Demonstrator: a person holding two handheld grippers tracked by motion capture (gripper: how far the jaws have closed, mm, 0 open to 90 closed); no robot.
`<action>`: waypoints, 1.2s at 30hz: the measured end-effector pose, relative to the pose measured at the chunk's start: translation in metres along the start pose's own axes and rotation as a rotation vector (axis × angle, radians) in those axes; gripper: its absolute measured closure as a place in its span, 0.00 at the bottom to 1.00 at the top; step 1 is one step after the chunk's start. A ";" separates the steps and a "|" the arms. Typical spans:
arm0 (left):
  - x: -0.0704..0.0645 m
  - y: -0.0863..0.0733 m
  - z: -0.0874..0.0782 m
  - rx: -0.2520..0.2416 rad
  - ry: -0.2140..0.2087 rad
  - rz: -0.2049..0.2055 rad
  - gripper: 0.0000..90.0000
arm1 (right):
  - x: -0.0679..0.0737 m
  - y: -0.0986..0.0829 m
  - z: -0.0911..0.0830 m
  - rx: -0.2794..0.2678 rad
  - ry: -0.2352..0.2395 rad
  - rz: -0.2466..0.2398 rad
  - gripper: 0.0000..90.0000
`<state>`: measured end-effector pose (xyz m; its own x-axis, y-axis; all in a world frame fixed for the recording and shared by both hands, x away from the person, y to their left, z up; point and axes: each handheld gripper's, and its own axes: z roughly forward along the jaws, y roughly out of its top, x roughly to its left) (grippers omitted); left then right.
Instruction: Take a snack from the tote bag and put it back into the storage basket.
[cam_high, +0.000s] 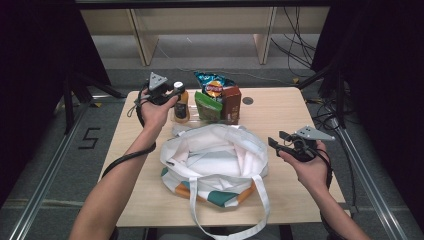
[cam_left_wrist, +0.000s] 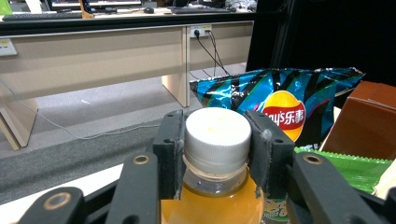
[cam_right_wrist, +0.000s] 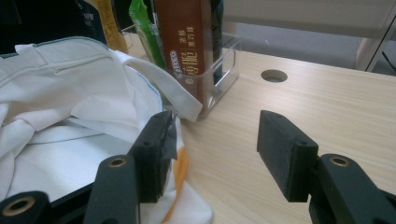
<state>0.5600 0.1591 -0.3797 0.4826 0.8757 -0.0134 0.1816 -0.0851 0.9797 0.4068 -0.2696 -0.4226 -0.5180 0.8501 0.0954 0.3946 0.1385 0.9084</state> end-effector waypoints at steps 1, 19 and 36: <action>0.000 -0.001 0.000 0.002 0.001 0.002 0.65 | 0.000 0.000 0.000 0.000 0.001 -0.001 0.52; 0.005 -0.019 0.002 0.043 0.009 -0.015 0.65 | 0.000 0.000 0.000 0.003 -0.001 0.003 0.52; 0.007 -0.030 0.005 0.069 0.013 -0.009 0.65 | 0.001 0.000 0.000 0.006 0.012 0.021 0.52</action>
<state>0.5620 0.1653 -0.4097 0.4699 0.8825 -0.0190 0.2448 -0.1095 0.9634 0.4062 -0.2684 -0.4226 -0.5186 0.8467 0.1193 0.4103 0.1240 0.9035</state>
